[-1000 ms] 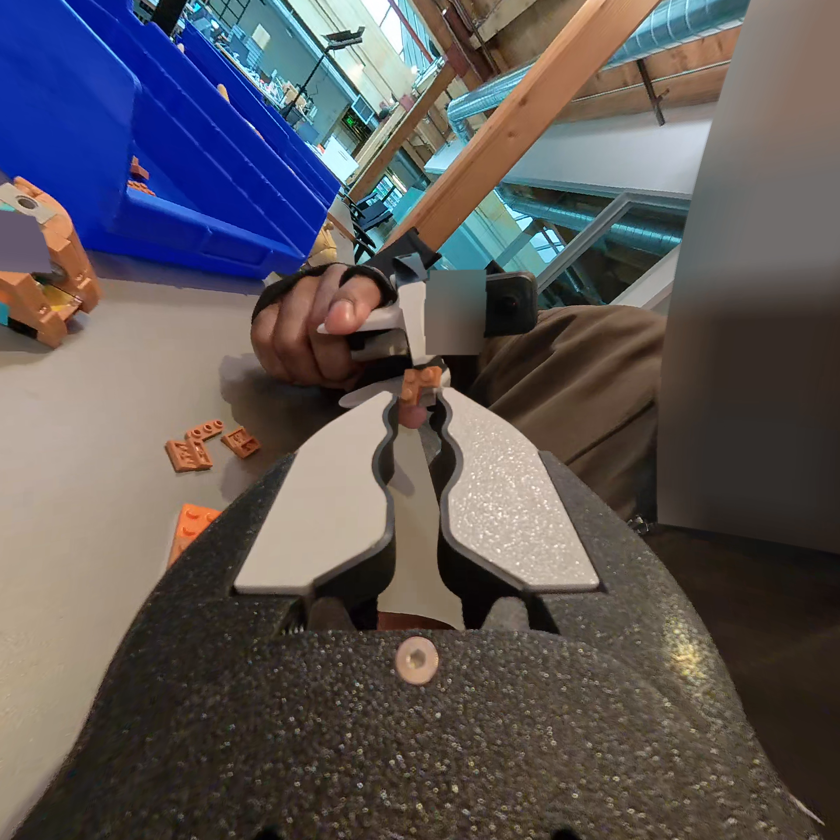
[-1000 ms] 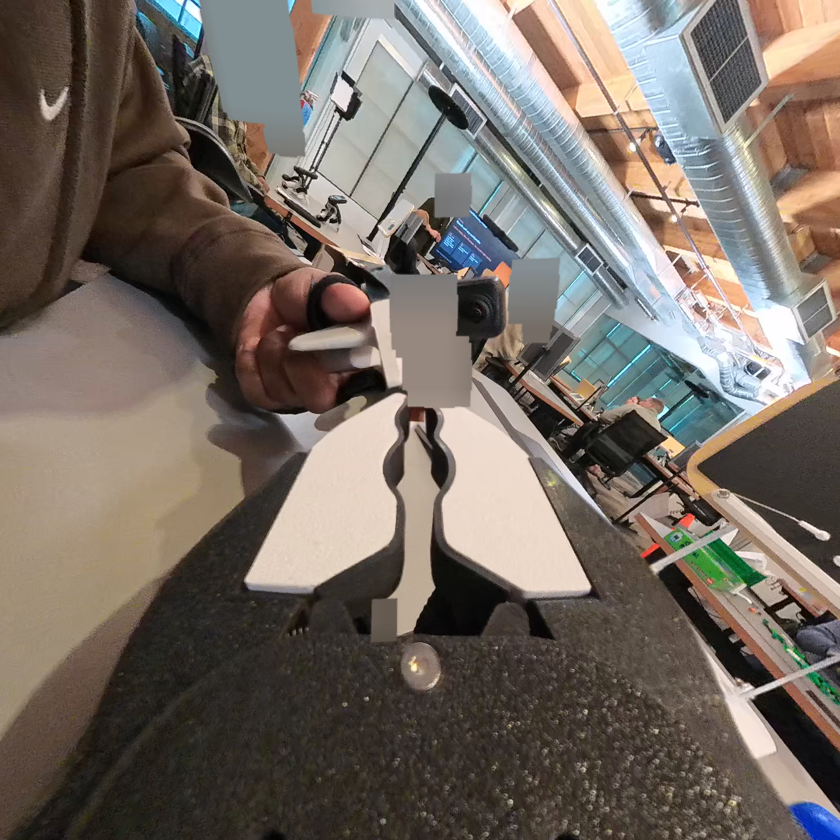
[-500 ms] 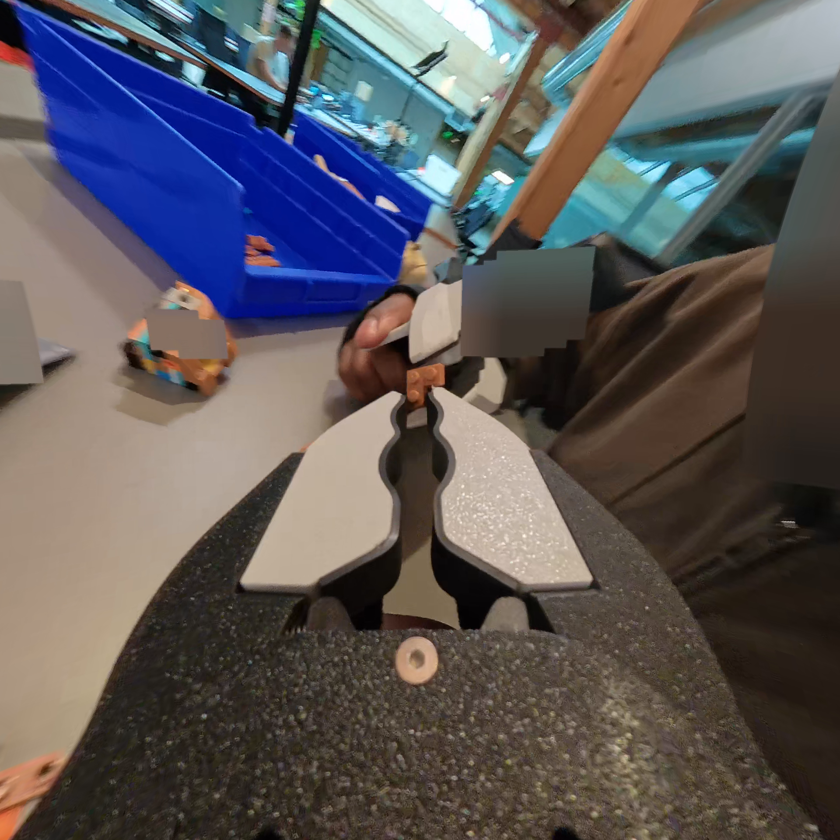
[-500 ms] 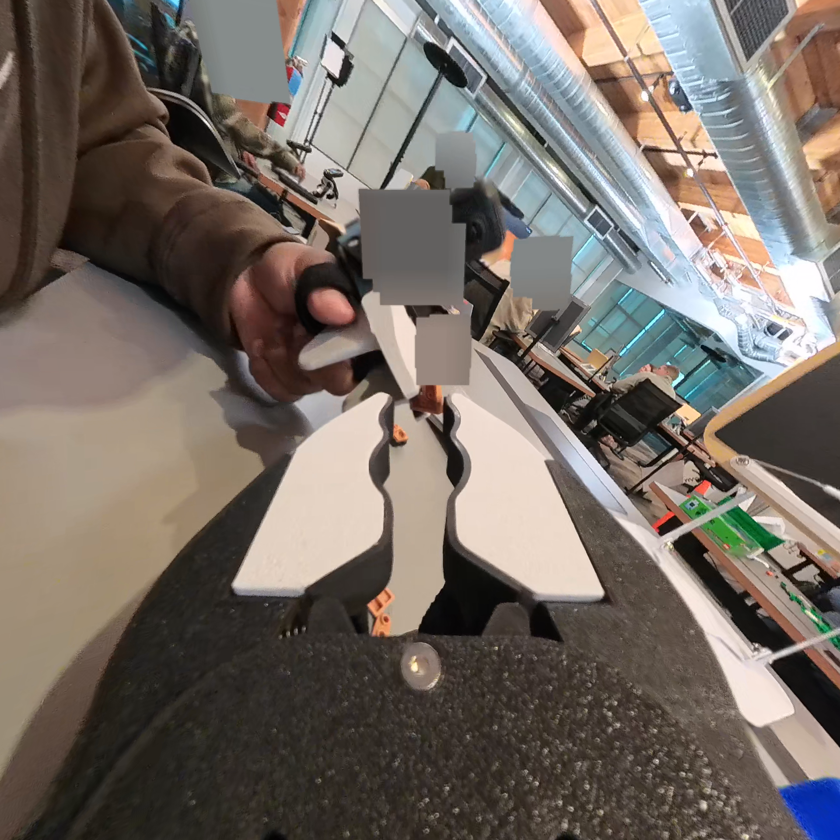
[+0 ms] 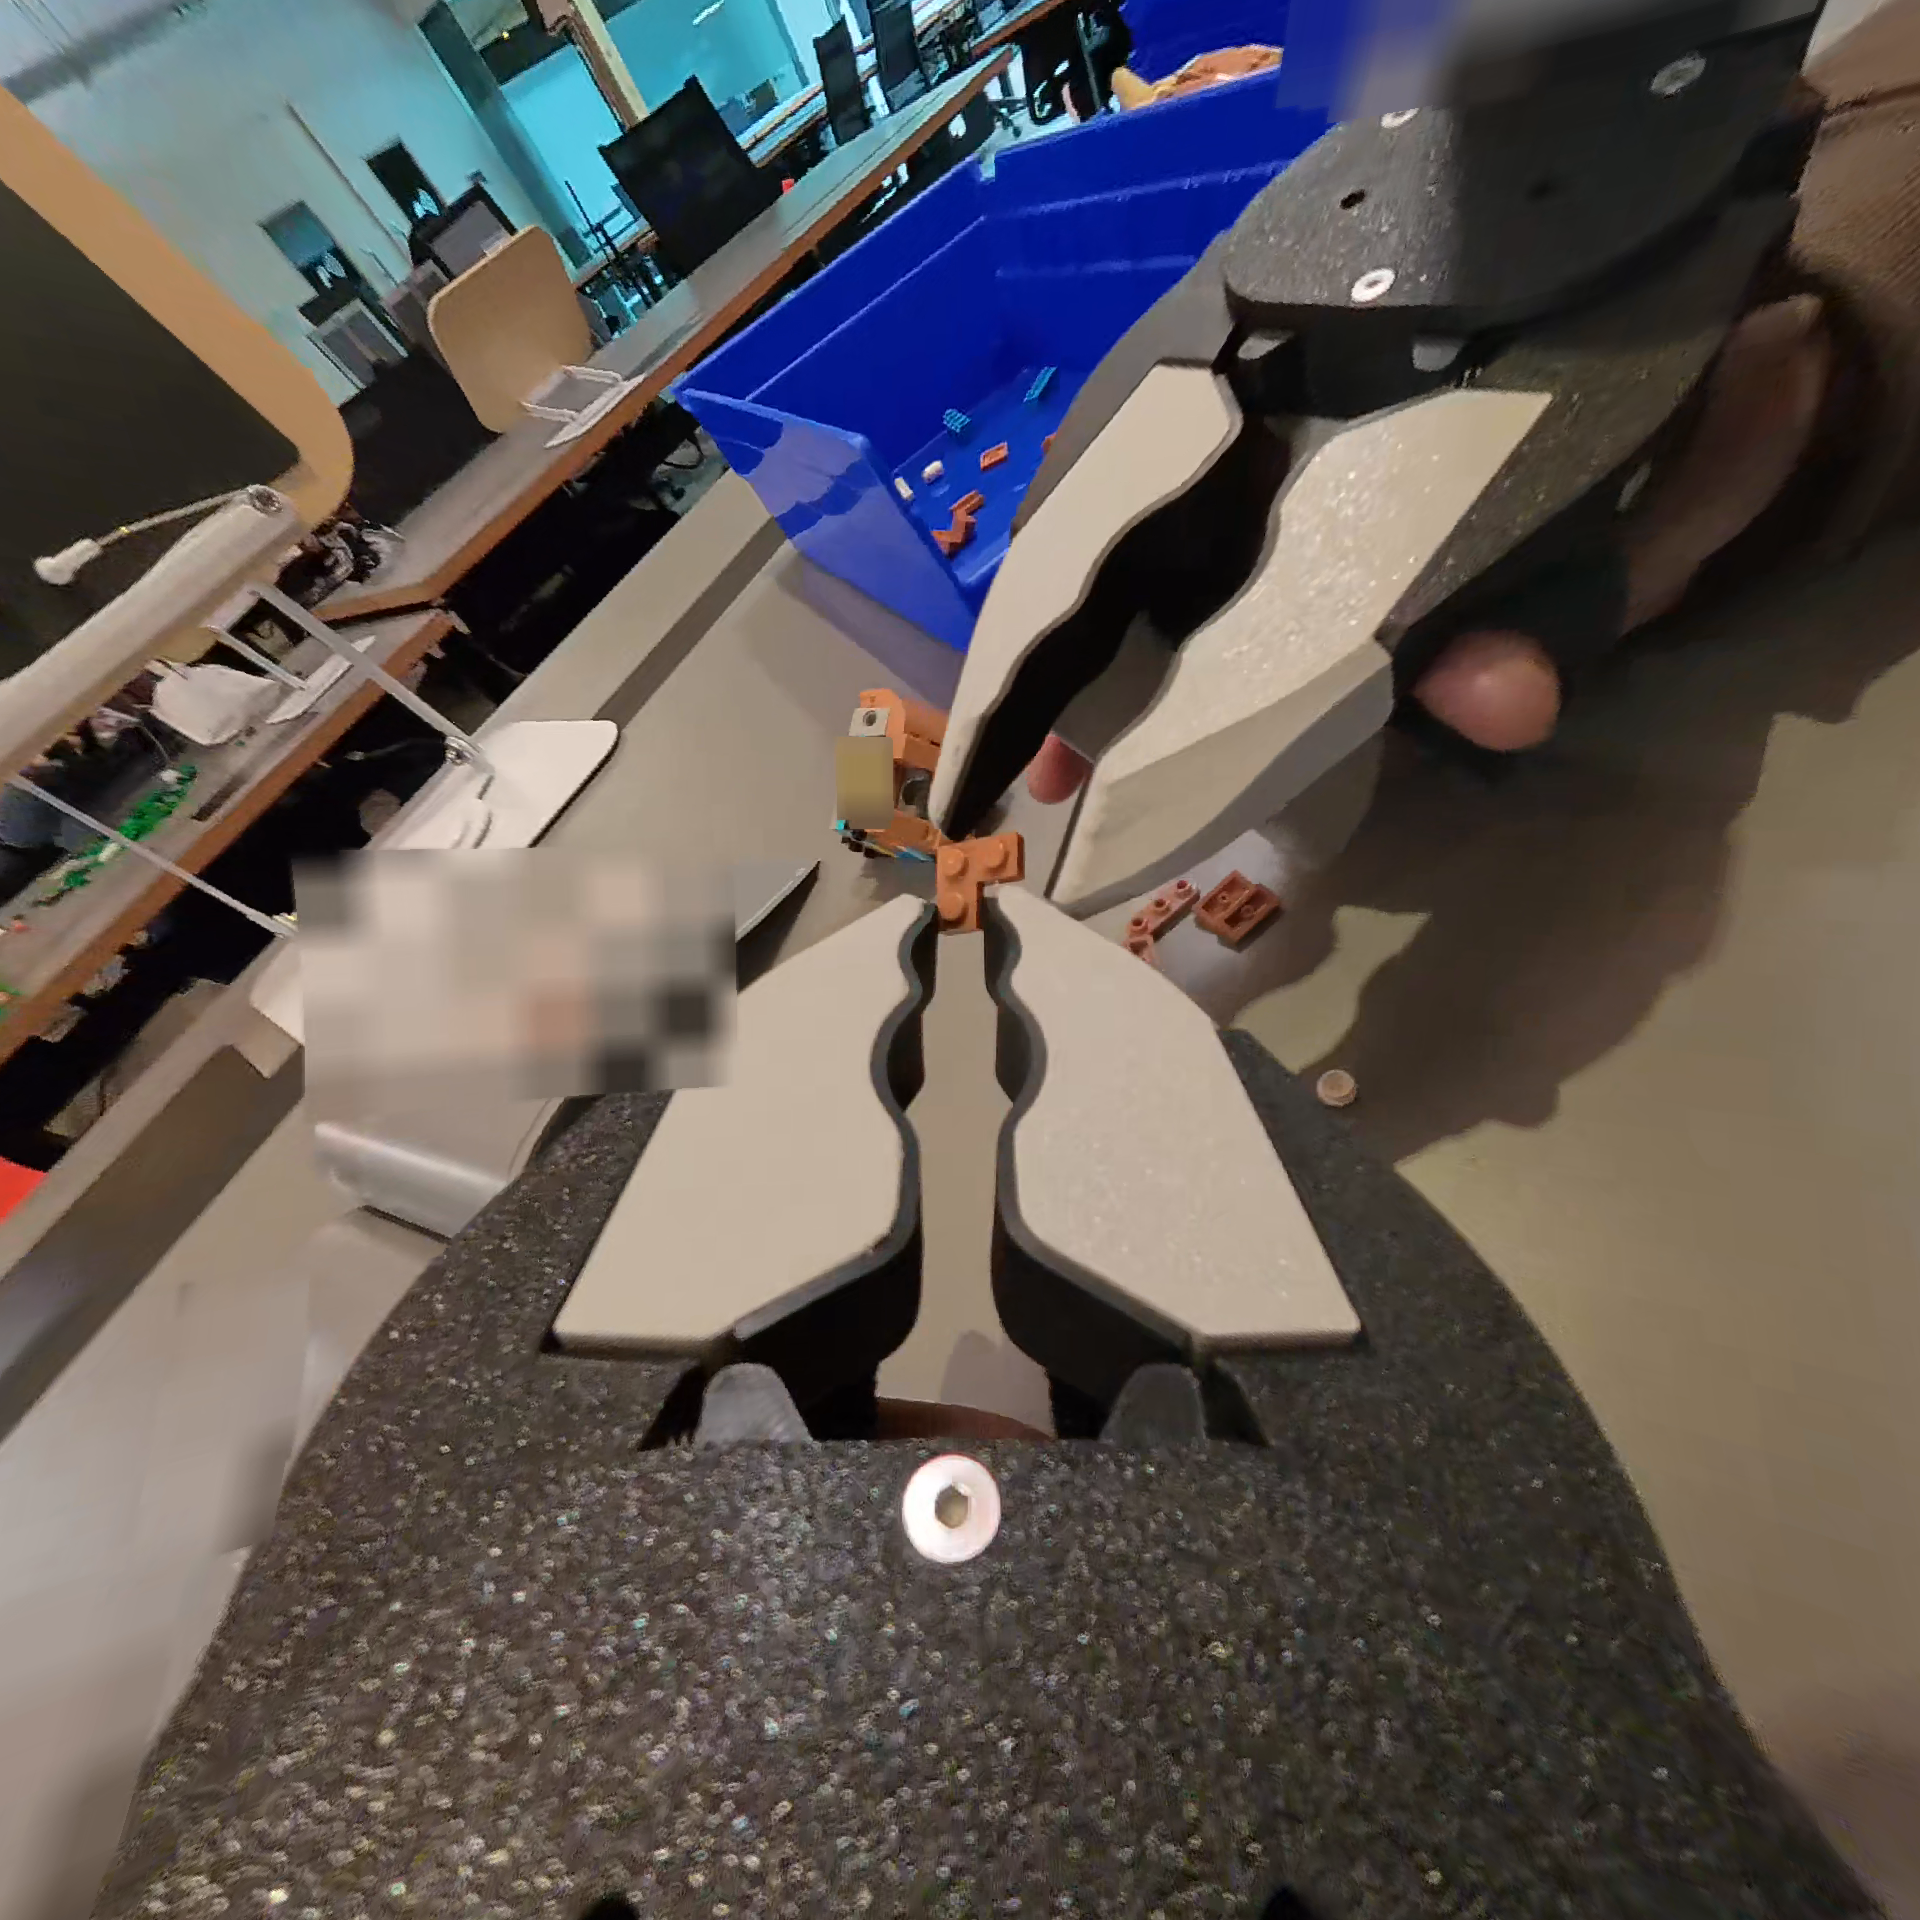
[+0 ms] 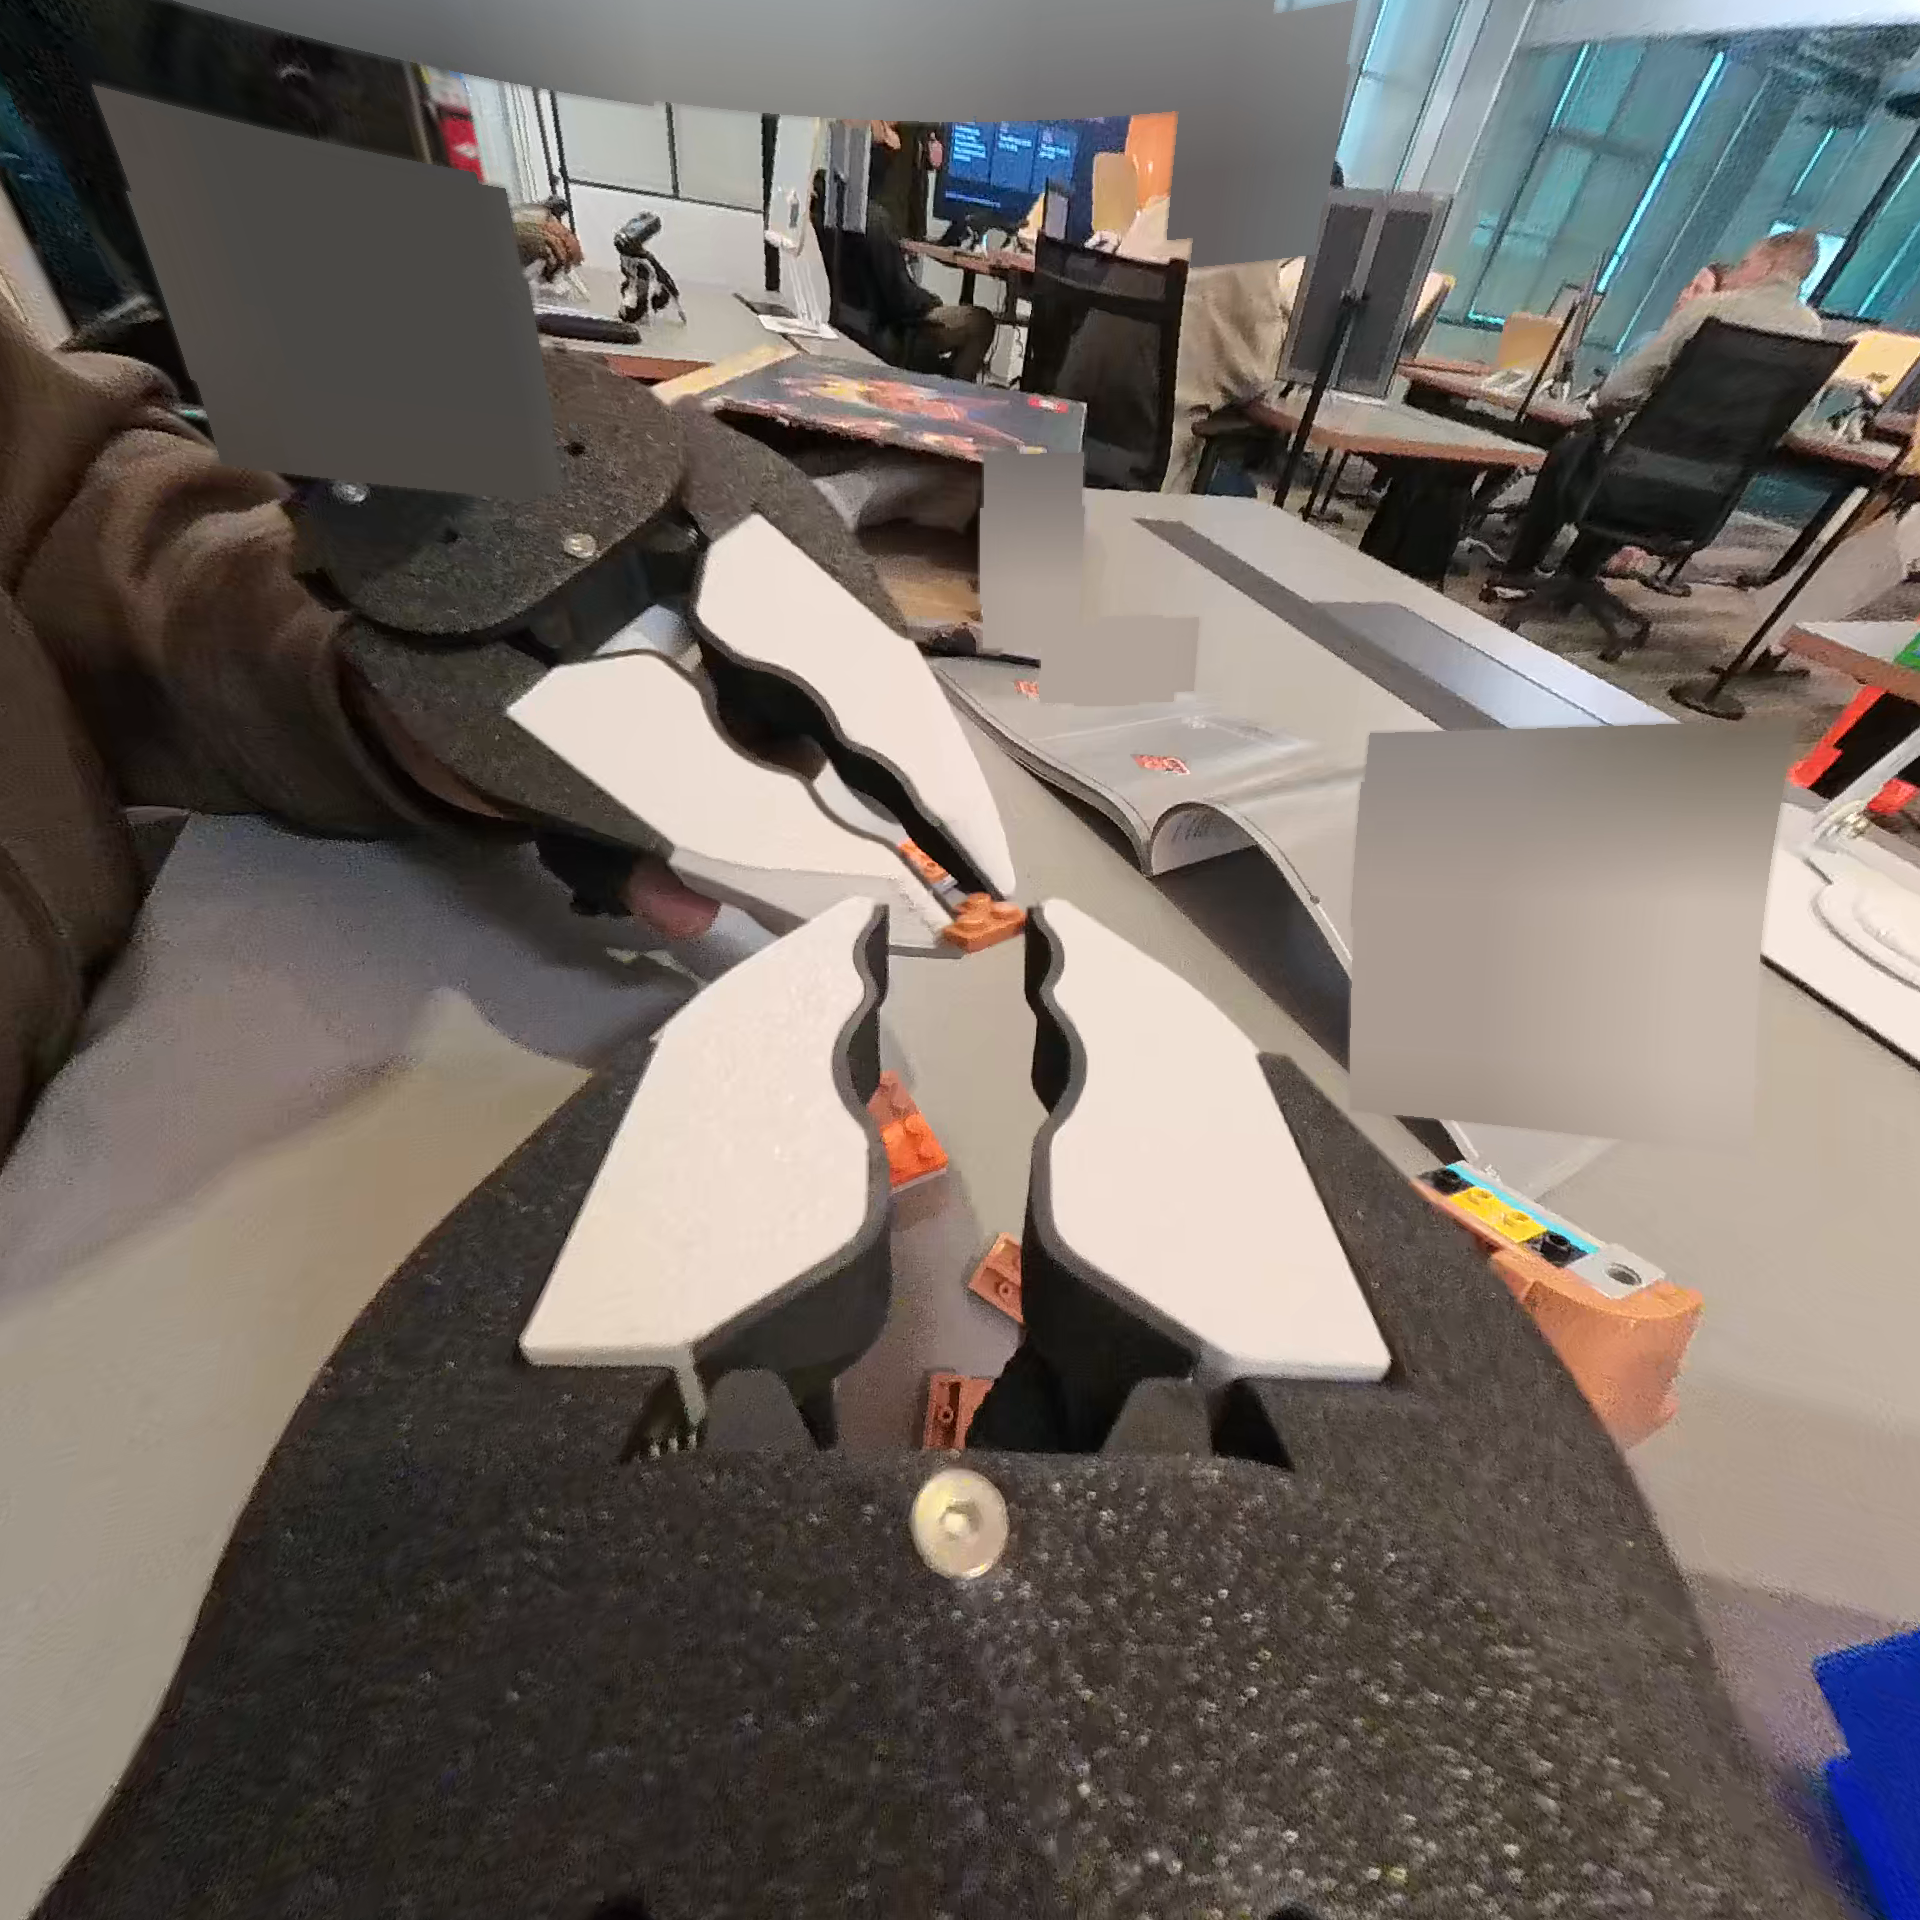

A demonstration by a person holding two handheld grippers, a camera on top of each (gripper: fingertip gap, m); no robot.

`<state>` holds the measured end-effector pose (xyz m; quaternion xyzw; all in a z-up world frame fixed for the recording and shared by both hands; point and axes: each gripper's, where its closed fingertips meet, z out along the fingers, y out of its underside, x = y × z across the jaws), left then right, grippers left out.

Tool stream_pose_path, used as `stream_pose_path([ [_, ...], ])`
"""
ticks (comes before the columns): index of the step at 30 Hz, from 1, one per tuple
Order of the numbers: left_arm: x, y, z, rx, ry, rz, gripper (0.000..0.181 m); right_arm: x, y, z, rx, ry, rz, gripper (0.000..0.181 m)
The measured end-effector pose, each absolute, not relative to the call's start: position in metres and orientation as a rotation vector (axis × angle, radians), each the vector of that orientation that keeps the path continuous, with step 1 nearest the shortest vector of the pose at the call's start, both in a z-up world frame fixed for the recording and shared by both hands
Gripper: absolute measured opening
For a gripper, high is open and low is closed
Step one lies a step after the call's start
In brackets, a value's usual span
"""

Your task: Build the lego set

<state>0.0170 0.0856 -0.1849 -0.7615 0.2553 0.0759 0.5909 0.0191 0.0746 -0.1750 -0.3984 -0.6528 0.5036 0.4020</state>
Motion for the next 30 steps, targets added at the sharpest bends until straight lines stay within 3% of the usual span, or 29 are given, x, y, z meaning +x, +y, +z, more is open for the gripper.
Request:
stream_pose_path([
  [28, 0.041, 0.075, -0.189, -1.692, 0.86, 0.102, 0.01, 0.039, 0.067, -0.187, -0.889, -1.86, 1.367, 0.016],
  [29, 0.041, 0.075, -0.189, -1.699, 0.858, 0.098, 0.014, 0.041, 0.066, -0.187, -0.874, -1.867, 1.377, 0.001],
  [30, 0.041, 0.074, -0.19, -1.703, 0.866, 0.082, 0.013, 0.042, 0.065, -0.186, -0.865, -1.868, 1.384, 0.0],
])
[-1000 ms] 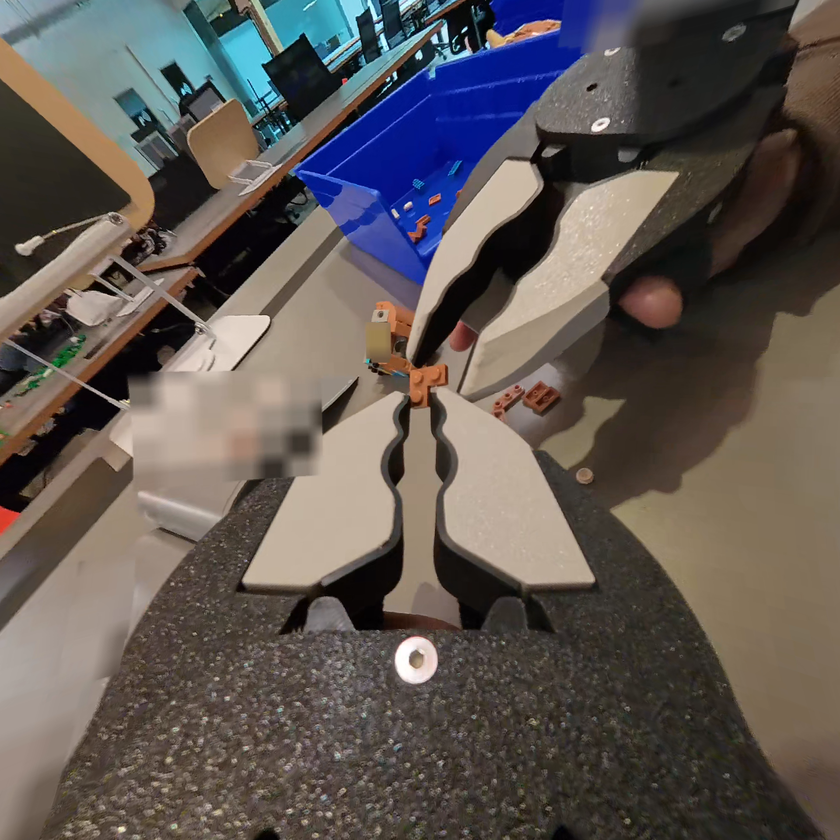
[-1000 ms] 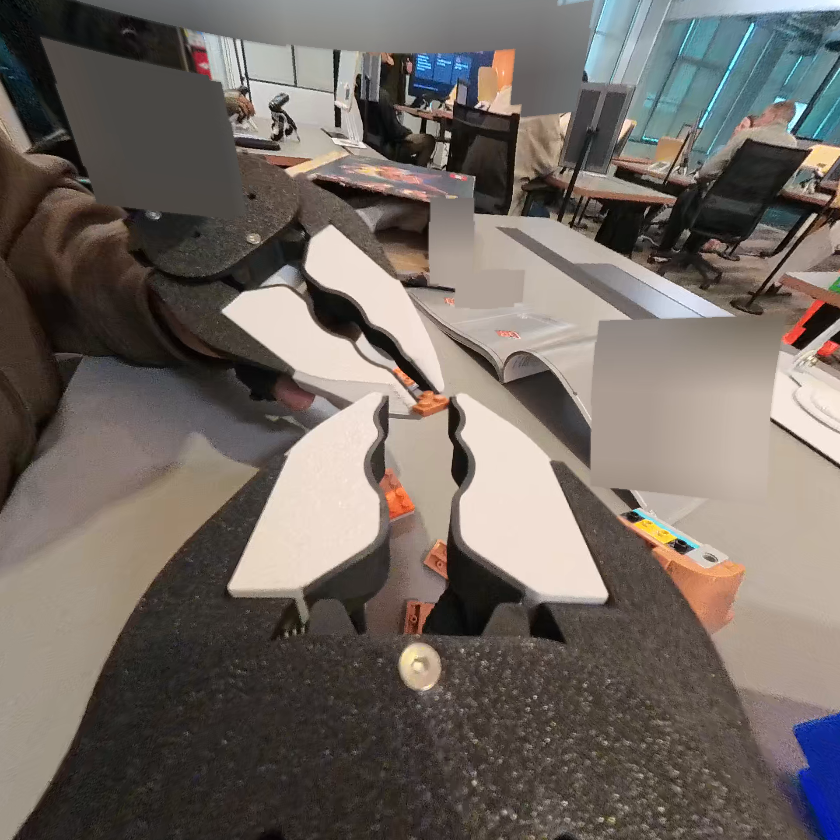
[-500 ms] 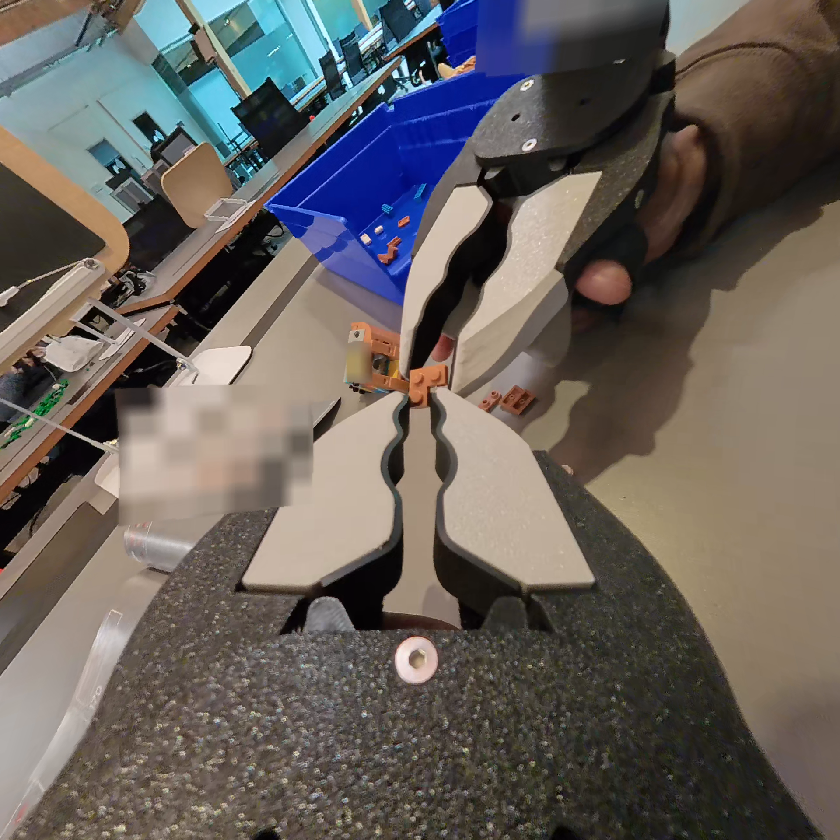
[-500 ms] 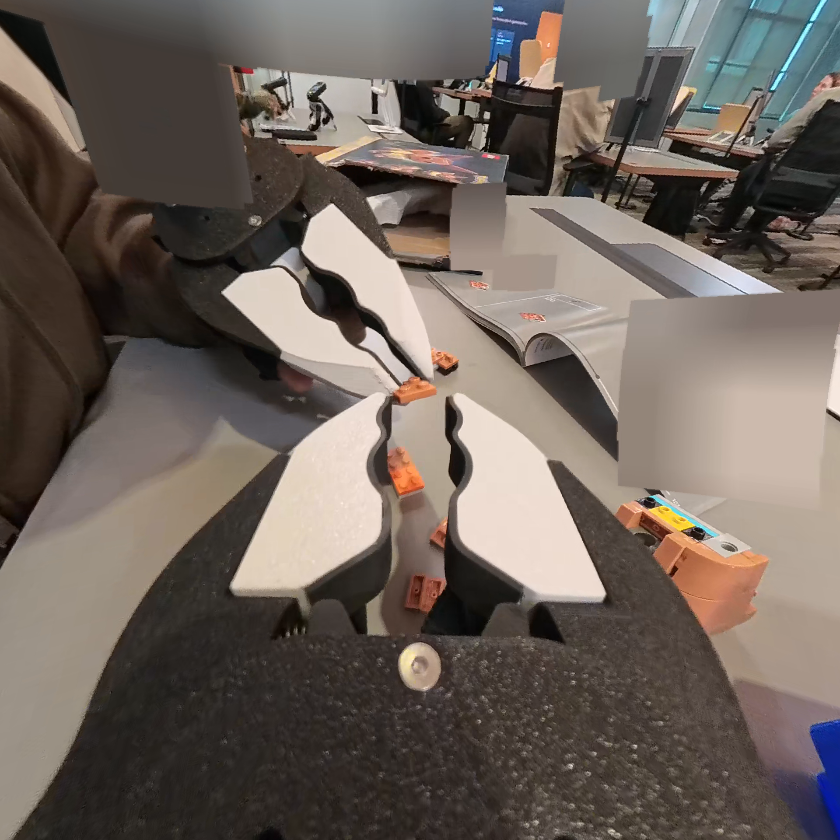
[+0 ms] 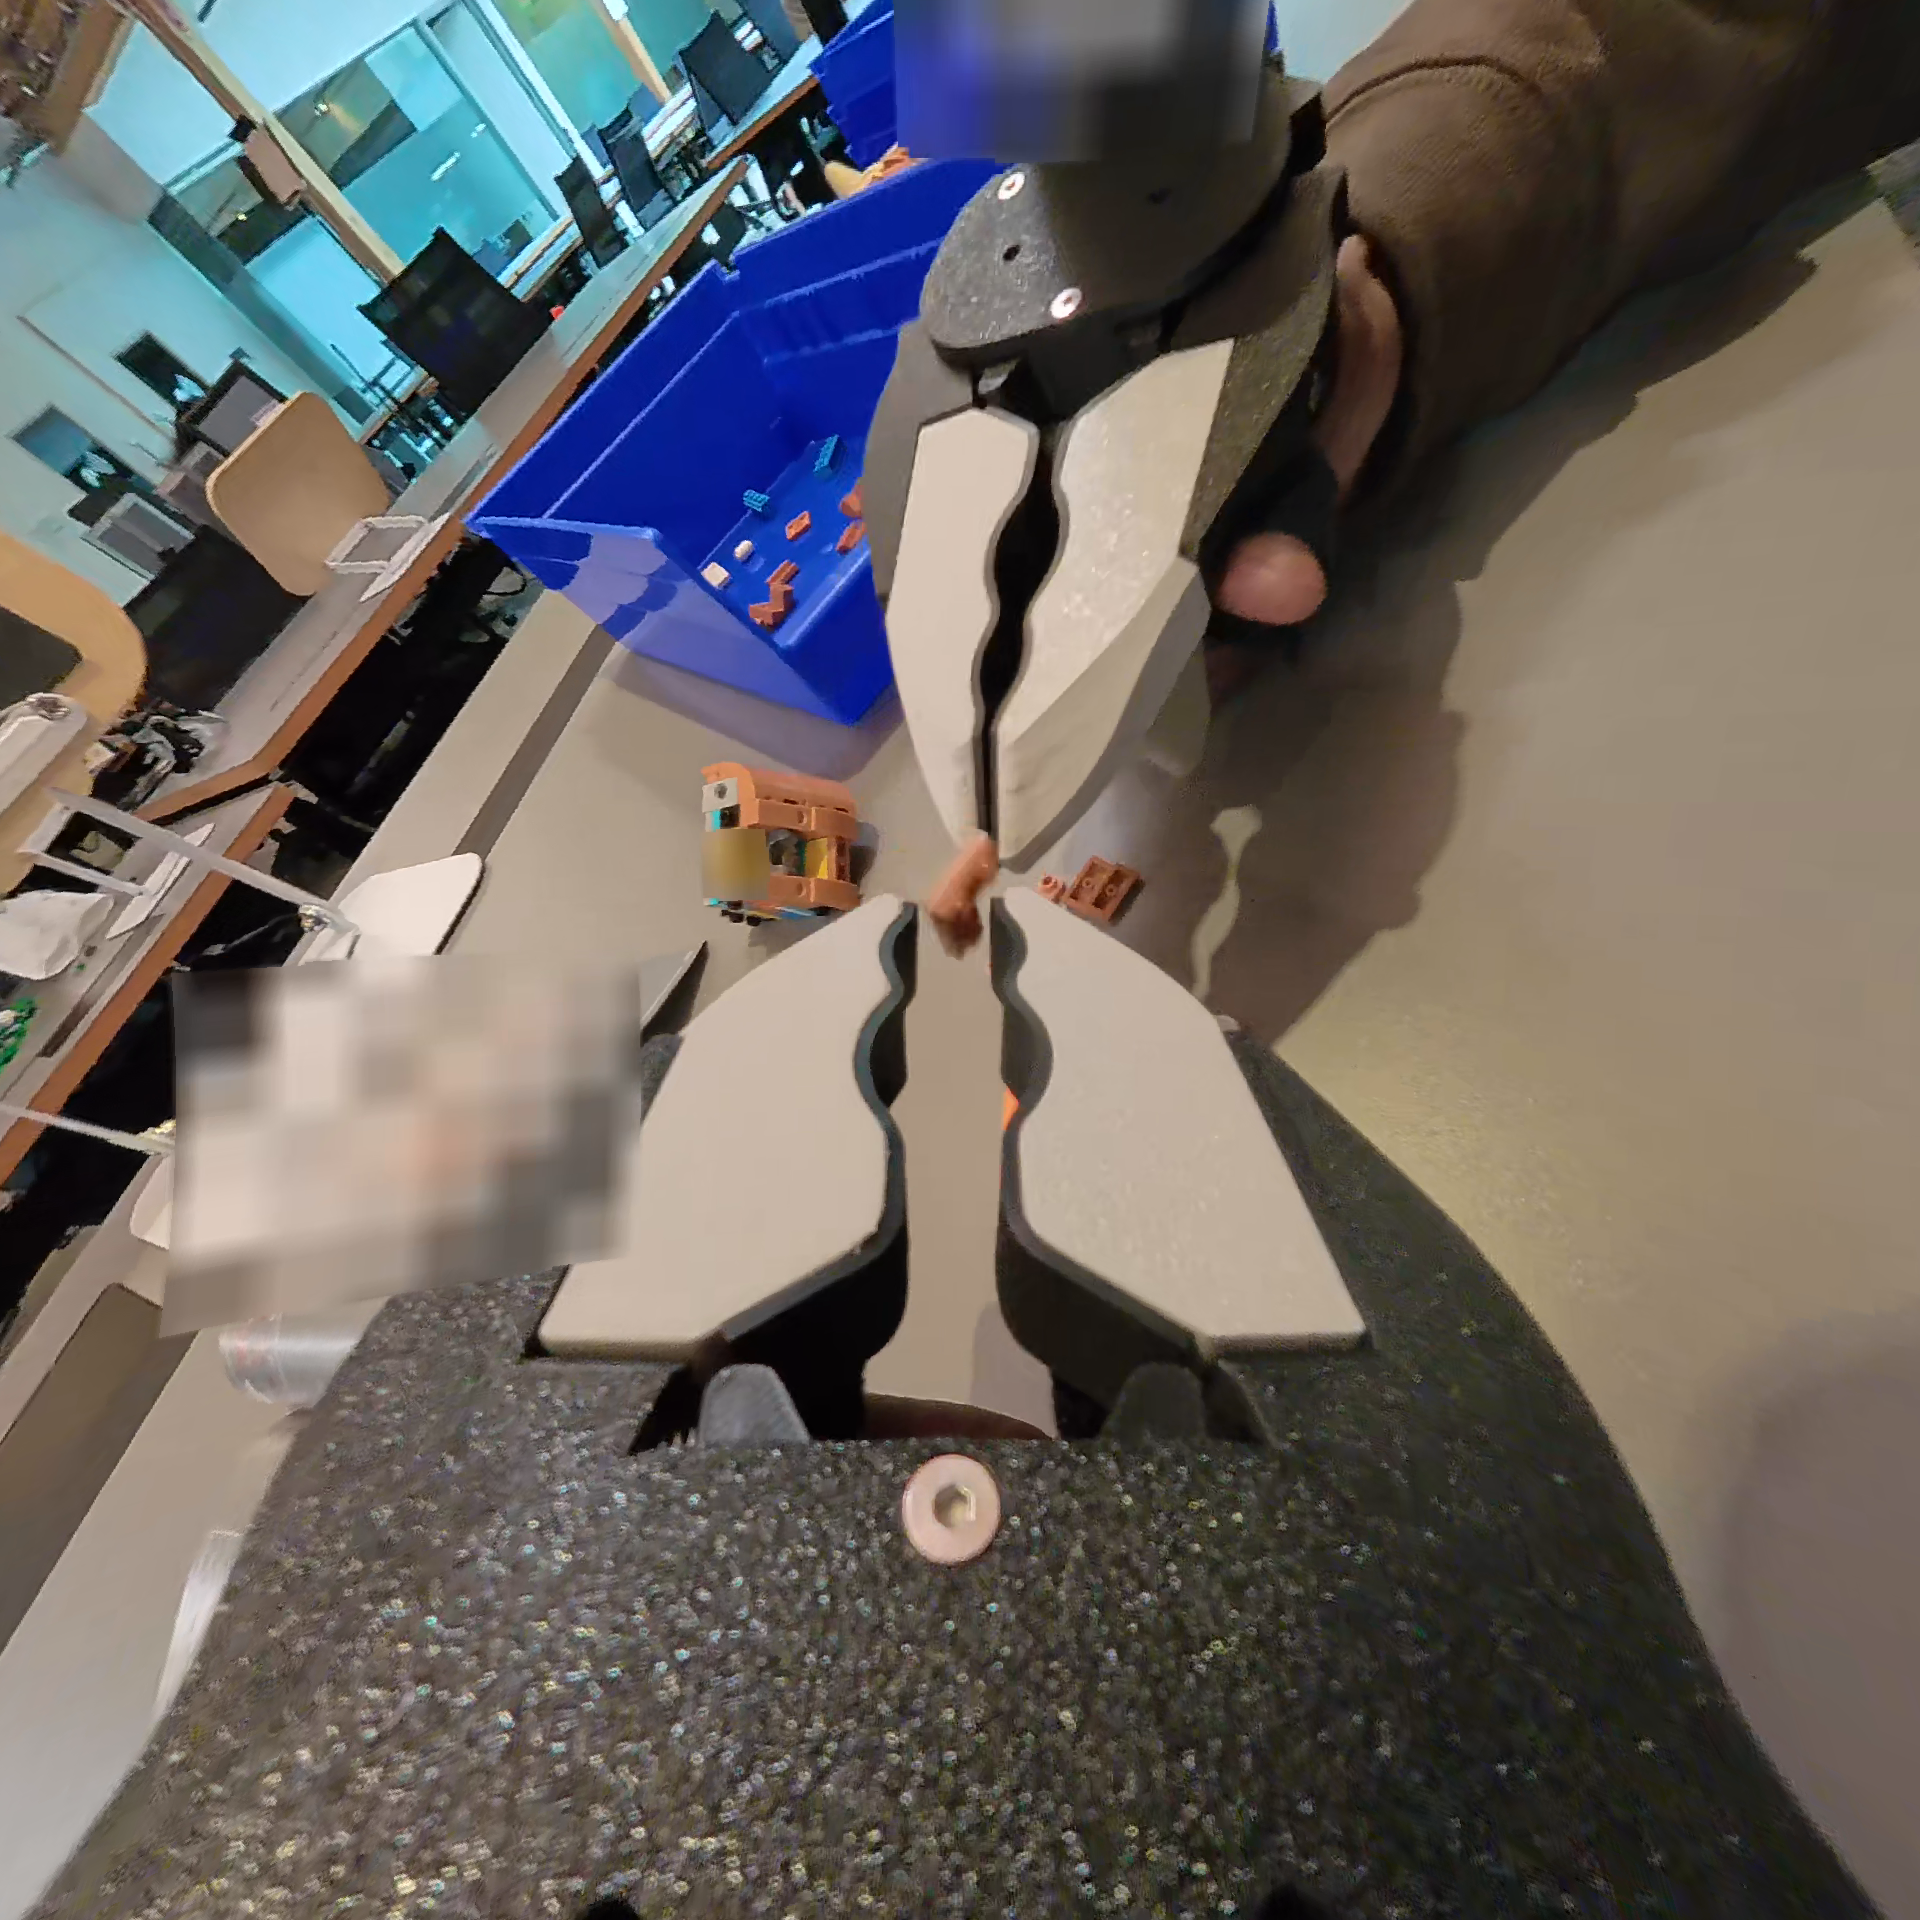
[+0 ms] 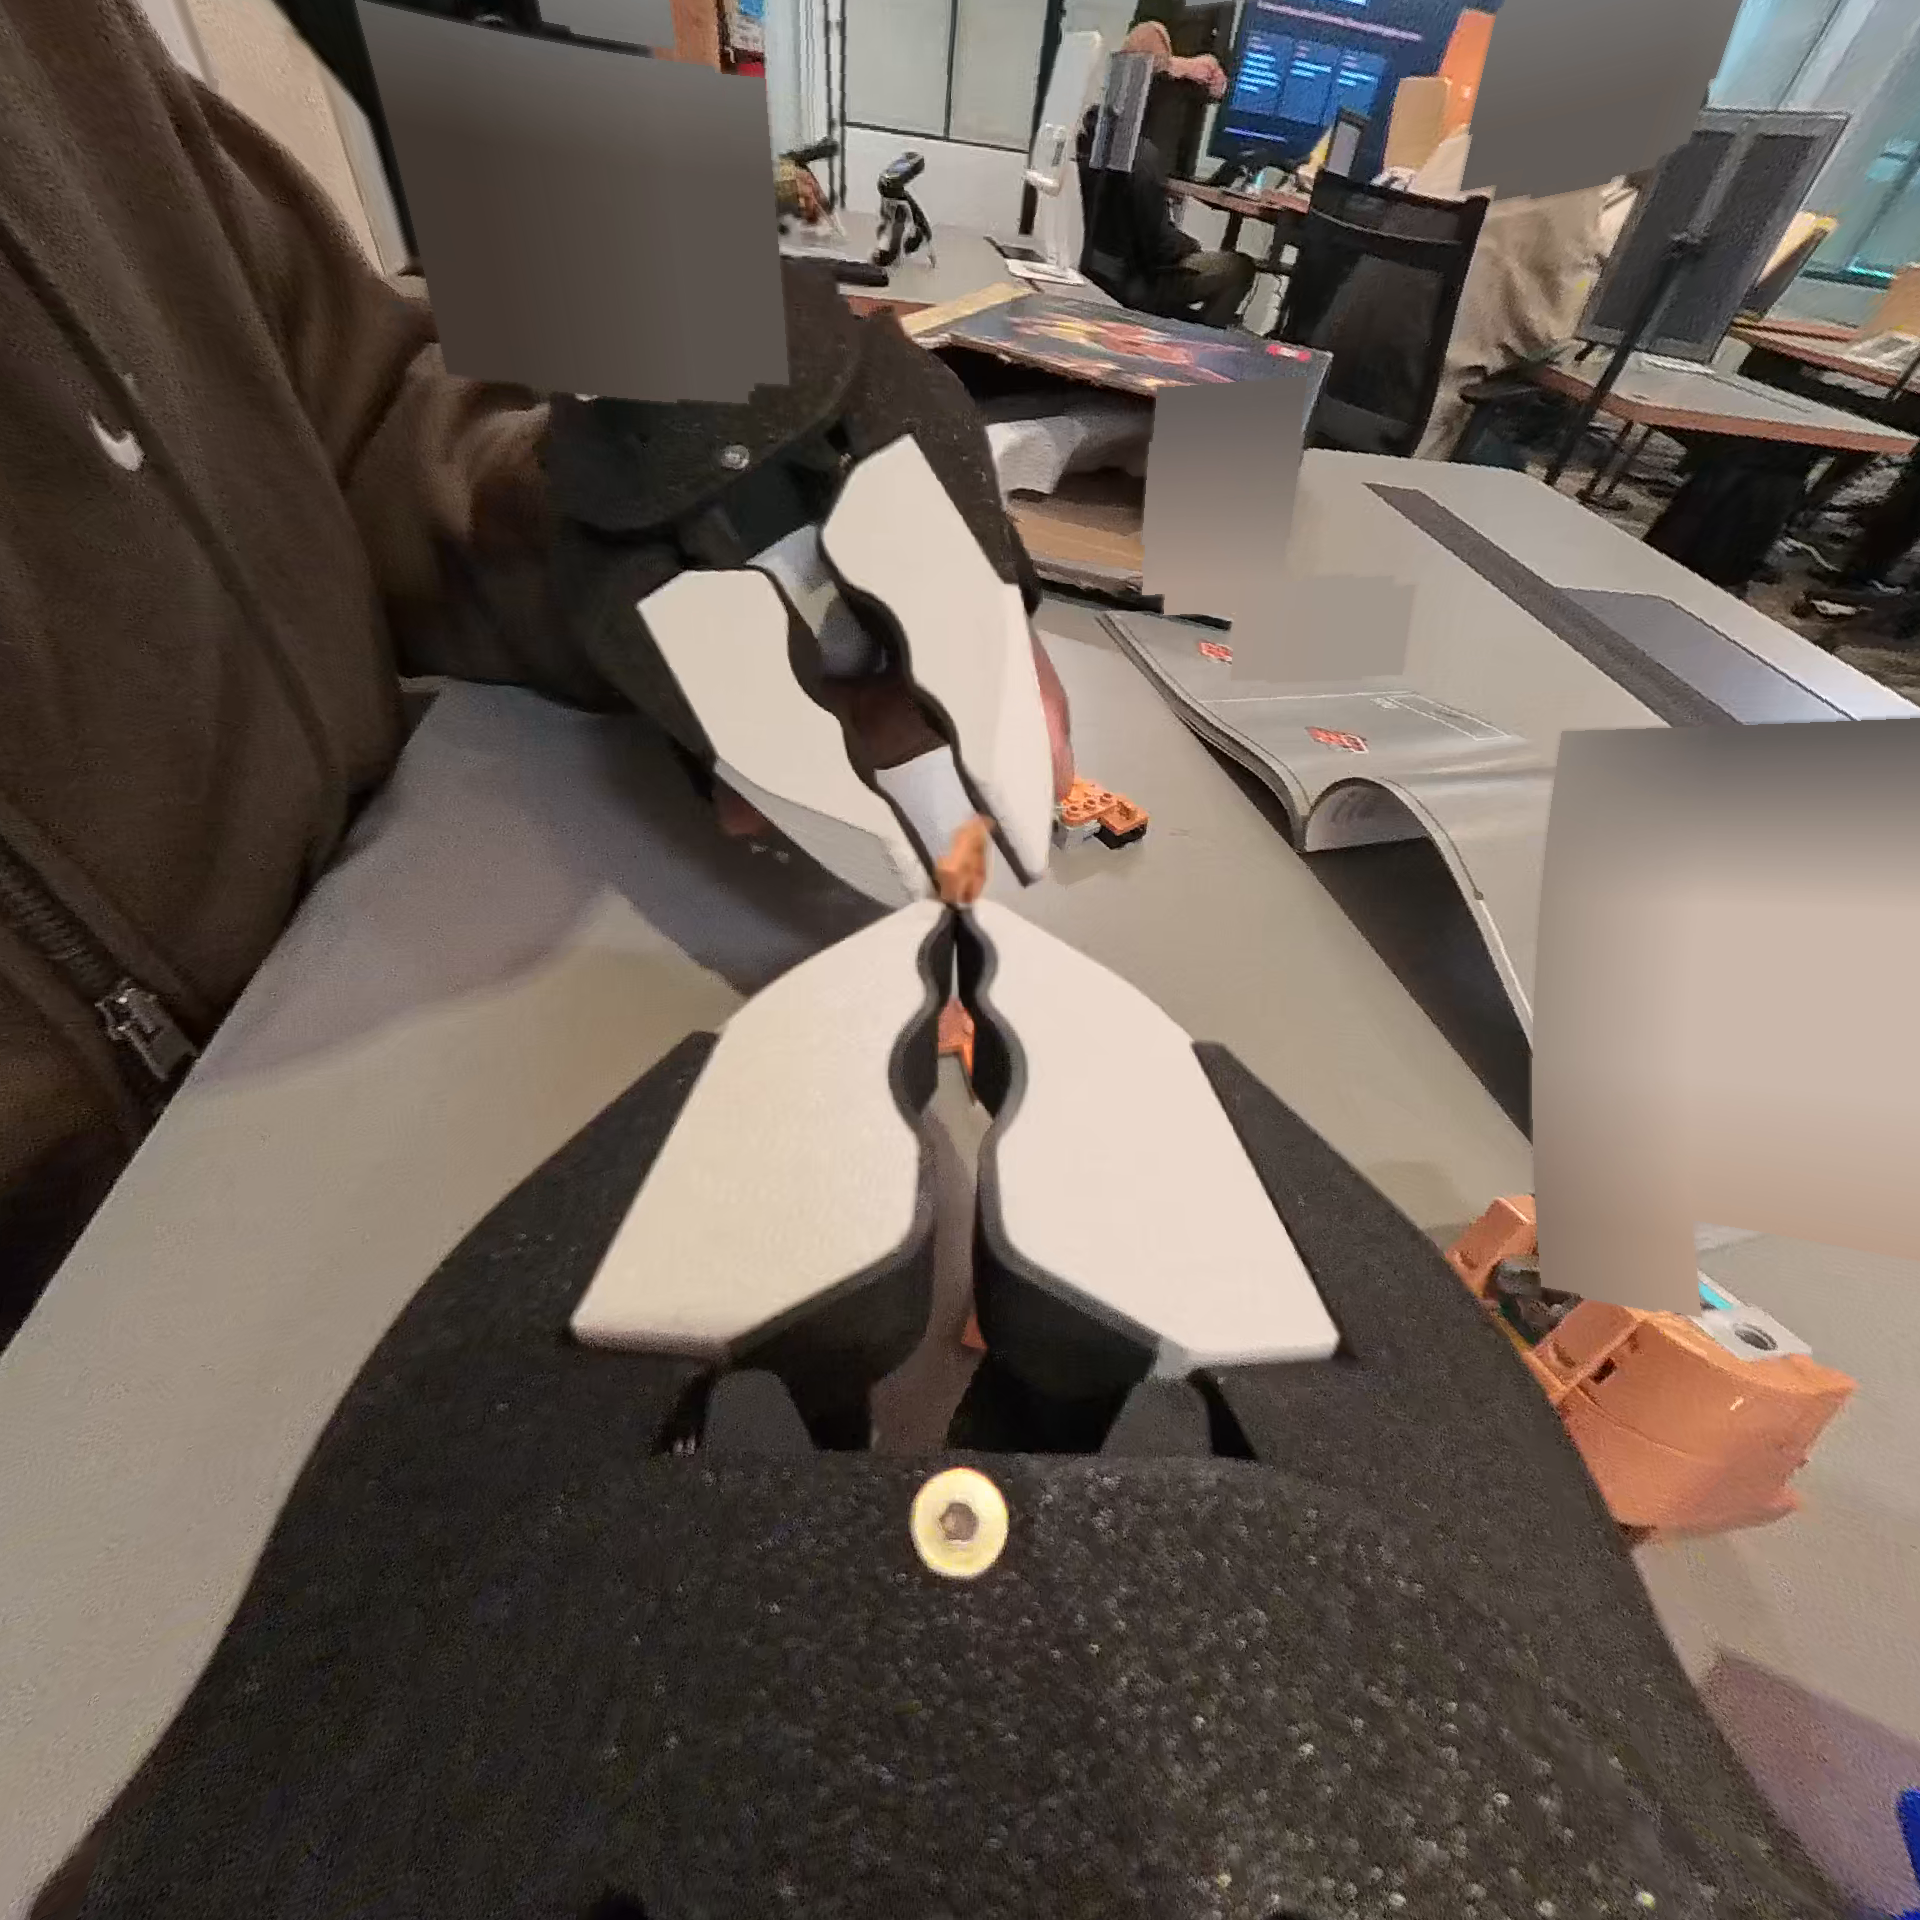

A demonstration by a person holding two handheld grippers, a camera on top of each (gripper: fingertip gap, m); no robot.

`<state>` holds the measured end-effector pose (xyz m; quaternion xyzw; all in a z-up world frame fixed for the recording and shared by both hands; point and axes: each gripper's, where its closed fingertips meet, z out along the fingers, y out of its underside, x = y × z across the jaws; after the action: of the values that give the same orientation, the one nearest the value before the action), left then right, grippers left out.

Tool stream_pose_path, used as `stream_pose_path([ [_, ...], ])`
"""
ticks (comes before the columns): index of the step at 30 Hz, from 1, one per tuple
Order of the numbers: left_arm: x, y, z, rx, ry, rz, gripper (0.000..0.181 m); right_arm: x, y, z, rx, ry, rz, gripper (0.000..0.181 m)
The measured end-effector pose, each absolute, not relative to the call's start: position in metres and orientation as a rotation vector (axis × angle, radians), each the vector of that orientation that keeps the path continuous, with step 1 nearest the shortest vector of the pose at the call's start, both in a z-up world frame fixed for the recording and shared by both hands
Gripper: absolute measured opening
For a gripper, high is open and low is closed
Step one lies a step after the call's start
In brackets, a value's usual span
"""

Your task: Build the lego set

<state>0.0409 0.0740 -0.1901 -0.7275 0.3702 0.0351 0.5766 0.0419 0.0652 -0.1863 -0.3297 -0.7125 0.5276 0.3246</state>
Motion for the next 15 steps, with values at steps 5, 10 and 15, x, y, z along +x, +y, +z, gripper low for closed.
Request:
stream_pose_path([
  [5, 0.044, 0.072, -0.195, -1.752, 0.84, -0.061, 0.013, 0.041, 0.066, -0.19, -0.873, -1.89, 1.361, 0.0],
  [10, 0.026, 0.074, -0.198, -1.804, 0.792, -0.068, 0.015, 0.041, 0.075, -0.197, -0.885, -1.912, 1.27, 0.0],
  [15, 0.007, 0.067, -0.197, -1.88, 0.685, -0.299, 0.015, 0.043, 0.08, -0.201, -0.917, -1.935, 1.249, 0.0],
])
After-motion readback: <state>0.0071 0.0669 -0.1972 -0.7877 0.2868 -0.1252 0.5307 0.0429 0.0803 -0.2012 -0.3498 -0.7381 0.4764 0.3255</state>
